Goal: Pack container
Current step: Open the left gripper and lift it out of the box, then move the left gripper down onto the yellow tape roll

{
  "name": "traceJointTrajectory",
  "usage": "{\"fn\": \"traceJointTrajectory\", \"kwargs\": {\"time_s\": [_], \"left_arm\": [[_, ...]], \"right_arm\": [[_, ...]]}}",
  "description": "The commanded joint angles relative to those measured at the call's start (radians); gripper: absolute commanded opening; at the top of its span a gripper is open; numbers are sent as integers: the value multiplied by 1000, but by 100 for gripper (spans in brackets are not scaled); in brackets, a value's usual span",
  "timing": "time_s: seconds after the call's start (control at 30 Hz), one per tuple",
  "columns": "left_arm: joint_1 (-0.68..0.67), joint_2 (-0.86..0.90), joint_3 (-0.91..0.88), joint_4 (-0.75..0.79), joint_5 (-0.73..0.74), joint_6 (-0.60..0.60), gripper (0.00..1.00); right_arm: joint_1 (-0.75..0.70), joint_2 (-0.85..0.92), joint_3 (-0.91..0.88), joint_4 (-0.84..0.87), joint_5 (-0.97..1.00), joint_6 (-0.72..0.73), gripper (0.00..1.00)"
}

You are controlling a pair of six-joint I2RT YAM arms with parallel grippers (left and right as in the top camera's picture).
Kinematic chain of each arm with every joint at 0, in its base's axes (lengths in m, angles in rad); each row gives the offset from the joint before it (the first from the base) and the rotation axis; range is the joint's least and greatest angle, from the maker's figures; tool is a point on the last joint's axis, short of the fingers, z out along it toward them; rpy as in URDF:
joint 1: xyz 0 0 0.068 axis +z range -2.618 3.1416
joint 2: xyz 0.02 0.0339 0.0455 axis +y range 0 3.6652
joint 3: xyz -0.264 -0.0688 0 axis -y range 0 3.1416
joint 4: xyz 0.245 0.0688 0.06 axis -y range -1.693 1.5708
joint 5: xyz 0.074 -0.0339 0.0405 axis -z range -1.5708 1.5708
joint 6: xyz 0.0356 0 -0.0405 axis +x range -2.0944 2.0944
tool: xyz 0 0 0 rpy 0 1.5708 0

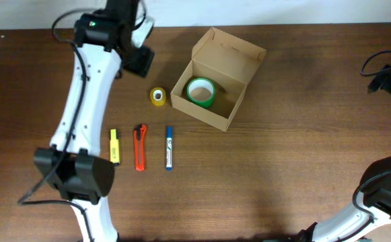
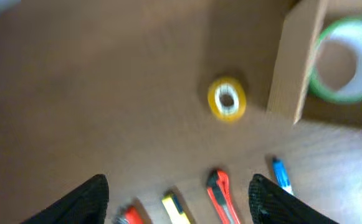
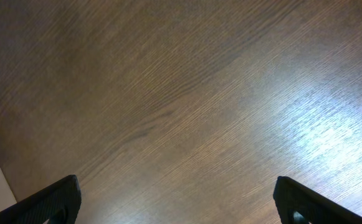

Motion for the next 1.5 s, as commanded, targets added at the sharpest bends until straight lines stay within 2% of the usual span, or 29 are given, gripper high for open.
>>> {"fn": "traceJointTrajectory", "kwargs": {"time_s": [0.0, 0.1, 0.23, 0.37, 0.6, 0.87, 1.47], "left_arm": [[32, 7, -81, 25, 102, -6, 71], [40, 32, -132, 62, 102, -9, 67], [40, 111, -134, 78, 103, -82, 53], [35, 201, -134, 106, 147, -124, 50], [26, 290, -134, 161, 199, -169, 50], [6, 301, -134, 250, 198, -205, 45], [2, 369, -134, 268, 171, -204, 45]], "right_arm": [[2, 15, -4, 1, -17, -7, 99], [2, 15, -4, 1, -17, -7, 99], [2, 15, -4, 0, -17, -7, 99], [2, 15, -4, -1, -17, -7, 99], [2, 15, -4, -2, -17, -7, 99], [2, 15, -4, -2, -17, -7, 99], [2, 15, -4, -3, -16, -7, 99]]}}
